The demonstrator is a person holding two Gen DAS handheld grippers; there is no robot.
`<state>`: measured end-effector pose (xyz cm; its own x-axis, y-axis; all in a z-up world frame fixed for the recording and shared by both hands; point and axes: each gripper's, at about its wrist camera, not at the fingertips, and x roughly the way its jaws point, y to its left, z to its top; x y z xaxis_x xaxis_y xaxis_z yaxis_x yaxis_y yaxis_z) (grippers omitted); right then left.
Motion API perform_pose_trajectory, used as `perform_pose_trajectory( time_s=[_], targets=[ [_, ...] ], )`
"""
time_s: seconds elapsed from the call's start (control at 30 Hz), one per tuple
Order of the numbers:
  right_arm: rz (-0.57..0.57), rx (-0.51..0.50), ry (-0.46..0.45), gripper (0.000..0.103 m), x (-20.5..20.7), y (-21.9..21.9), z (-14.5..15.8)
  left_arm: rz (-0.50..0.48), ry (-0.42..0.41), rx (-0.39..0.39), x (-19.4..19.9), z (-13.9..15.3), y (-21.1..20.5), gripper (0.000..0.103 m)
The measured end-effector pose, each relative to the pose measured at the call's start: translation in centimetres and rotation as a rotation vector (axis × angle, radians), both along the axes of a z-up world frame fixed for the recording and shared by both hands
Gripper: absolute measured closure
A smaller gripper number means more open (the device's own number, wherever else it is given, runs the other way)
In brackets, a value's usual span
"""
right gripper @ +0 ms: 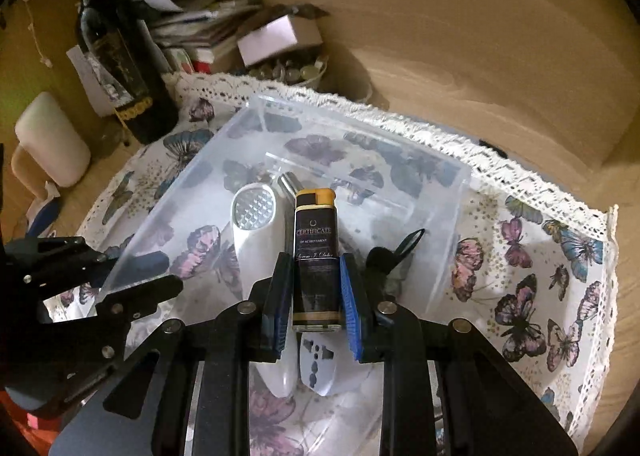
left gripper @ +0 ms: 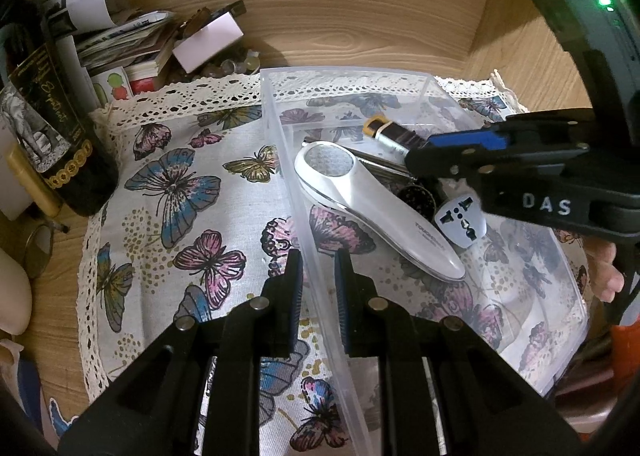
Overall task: Organize rigid objects
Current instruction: 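Place the gold-capped black bottle into the box, open right gripper, then grasp the silver keys on the cloth with the right gripper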
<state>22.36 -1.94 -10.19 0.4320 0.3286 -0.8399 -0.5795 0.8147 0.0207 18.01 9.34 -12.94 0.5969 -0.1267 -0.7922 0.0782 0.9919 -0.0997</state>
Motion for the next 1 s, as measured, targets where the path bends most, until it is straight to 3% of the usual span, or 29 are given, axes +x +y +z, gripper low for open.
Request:
perform_pose_trajectory(
  time_s=[0.2,0.33,0.4,0.7,1.0],
  targets=[
    [-0.012,0.013,-0.036,0.064,-0.8,-0.5,0.7,-0.002,0.000,-0.001,0.0,0.0,0.0,0.088],
    [-0.030,0.038,-0.096,0.063,-1.8,-1.6,2.3,-0.003,0.000,0.000,0.0,0.0,0.0,0.088],
    [-0.038,0.051,-0.130,0.055,-2.5,-2.4,3.1,-0.003,0.001,-0.002,0.0,0.0,0.0,0.088],
    [-0.154,0.068,-0.254,0.043,-5.2,-7.3,5.4,-0.001,0.002,-0.002,0.0,0.0,0.0,0.088],
    [-0.276,0.022,-0.229,0.035,-6.5,-11.8,2.7,0.001,0.003,0.001,0.1,0.0,0.1,0.088]
  ],
)
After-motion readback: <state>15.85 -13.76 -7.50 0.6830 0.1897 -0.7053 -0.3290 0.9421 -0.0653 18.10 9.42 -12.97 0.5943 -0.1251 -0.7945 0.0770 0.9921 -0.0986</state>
